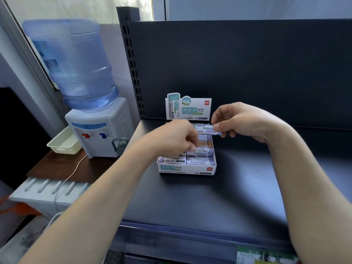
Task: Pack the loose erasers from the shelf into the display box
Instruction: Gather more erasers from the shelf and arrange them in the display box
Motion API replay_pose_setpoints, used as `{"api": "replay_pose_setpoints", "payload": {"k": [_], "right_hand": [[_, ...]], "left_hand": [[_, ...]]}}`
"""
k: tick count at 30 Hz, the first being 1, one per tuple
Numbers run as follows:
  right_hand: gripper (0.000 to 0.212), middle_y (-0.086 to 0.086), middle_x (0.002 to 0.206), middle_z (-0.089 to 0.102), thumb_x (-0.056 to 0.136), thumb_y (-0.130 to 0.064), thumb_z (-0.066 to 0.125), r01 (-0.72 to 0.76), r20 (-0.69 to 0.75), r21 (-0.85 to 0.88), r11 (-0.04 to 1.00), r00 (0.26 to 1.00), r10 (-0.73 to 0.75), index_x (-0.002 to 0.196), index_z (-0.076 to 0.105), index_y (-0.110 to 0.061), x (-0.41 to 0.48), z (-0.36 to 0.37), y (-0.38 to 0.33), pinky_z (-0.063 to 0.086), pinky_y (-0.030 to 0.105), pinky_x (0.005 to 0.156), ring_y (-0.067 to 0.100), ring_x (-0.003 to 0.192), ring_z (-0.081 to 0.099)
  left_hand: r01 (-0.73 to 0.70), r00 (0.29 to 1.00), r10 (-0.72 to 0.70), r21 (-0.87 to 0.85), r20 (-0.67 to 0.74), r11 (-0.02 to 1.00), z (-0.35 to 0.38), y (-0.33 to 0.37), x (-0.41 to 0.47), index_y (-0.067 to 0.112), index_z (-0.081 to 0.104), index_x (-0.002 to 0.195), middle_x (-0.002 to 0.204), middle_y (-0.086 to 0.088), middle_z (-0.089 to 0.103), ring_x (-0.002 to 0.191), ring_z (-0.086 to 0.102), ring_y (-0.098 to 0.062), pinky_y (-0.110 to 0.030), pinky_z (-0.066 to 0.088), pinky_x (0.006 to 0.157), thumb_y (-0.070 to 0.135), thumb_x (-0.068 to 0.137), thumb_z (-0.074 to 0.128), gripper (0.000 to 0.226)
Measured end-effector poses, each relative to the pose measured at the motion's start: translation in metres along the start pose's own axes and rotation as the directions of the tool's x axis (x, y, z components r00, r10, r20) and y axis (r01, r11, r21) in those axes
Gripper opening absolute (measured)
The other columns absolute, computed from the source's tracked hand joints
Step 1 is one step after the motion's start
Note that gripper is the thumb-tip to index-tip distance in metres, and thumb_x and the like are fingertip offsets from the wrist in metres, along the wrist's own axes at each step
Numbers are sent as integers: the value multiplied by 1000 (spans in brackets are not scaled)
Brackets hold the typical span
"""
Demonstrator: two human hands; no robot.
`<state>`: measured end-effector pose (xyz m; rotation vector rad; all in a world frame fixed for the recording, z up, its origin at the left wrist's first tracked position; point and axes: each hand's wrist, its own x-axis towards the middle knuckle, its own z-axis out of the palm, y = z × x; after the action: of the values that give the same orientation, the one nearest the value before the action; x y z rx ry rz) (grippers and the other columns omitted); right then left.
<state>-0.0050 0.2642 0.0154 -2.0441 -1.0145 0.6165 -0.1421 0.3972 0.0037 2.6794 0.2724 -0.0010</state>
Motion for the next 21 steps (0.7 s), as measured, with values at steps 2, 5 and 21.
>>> {"api": "replay_pose_setpoints", "payload": {"k": [2,5,21], "right_hand": [[11,-2,63,63,84,-3,65,0,-5,2,1000,1000,0,79,62,-13,-1,-1,1,40,22,52,9,55,56],[11,-2,62,63,84,-3,65,0,-11,0,1000,1000,0,79,63,-13,-1,-2,1,40,22,53,9,55,56],[11,-1,65,64,85,-3,64,-8,-8,-17,1000,1000,8,80,63,-13,0,-2,1,41,22,53,10,57,57]], "left_hand": [[-2,1000,2,4,17,1000,0,1,3,18,68,84,80,3,65,77,59,-14,-25,47,68,12,84,67,6],[2,1000,-2,-22,4,1000,-5,2,4,21,63,80,76,8,61,71,57,-7,-21,45,63,11,84,67,11],[33,999,-34,-89,-8,995,0,-1,5,19,67,71,65,9,63,60,54,-2,-10,43,56,7,81,69,16]]}}
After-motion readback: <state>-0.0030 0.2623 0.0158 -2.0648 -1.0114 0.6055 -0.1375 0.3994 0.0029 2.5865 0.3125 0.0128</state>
